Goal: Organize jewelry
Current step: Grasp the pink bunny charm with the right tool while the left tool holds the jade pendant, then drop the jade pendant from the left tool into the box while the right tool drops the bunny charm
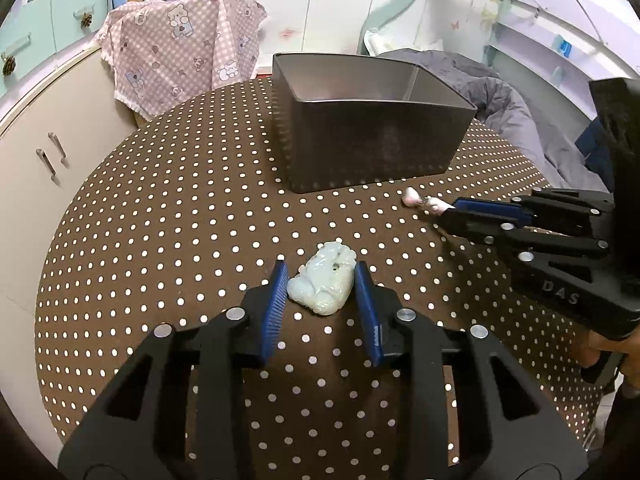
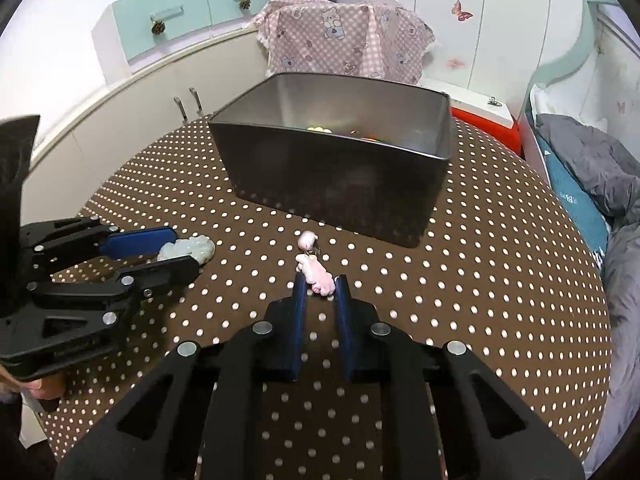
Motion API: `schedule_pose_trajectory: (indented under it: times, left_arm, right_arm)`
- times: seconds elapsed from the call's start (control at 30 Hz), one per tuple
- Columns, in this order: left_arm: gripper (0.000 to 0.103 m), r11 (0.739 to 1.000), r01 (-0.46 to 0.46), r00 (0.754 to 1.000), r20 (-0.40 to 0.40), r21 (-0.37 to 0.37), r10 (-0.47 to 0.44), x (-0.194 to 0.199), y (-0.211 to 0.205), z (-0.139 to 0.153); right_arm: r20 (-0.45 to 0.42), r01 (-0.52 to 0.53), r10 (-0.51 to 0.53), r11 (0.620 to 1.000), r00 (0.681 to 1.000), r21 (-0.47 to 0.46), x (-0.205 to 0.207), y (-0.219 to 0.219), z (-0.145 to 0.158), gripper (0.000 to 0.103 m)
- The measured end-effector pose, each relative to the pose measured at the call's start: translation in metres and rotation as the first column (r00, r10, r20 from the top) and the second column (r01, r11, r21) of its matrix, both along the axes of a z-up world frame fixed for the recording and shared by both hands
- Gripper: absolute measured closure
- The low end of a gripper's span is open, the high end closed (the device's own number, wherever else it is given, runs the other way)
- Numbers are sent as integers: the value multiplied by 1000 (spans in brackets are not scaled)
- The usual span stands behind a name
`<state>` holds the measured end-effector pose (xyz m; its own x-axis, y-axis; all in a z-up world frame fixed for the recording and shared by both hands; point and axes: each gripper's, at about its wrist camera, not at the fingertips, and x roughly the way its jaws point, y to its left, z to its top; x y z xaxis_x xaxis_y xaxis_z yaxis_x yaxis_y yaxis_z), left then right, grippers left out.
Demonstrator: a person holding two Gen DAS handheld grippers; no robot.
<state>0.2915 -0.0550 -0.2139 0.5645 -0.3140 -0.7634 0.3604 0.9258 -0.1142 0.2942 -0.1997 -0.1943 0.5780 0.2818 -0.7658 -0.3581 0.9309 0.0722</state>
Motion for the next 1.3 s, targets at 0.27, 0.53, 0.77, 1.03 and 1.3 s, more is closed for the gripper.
schedule_pose_trajectory:
  times: [0.27, 0.53, 0.77, 1.03, 1.3]
  left_arm:
    - [69, 1000, -1, 1000, 31, -30, 2, -14, 7, 18]
    - [69, 998, -3, 991, 132, -70, 12, -17, 16, 67]
    - [69, 995, 12, 972, 233, -100, 11, 1, 9, 120]
    - [69, 989, 29, 970, 244, -146, 7, 47, -8, 144]
    - [69, 989, 23, 976, 218, -144, 9, 73, -19, 141]
  right_arm:
    - [63, -3, 1, 1000, 998, 28, -15, -8, 32, 90]
    - [154, -11, 4, 999, 988, 45, -21, -15, 74, 90]
    - [268, -1, -10, 999, 963, 43, -11, -22, 125, 90]
    - [314, 13, -34, 998, 949, 68, 25, -32, 154, 90]
    - [264, -2, -24, 996, 964, 94, 54, -32, 143, 90]
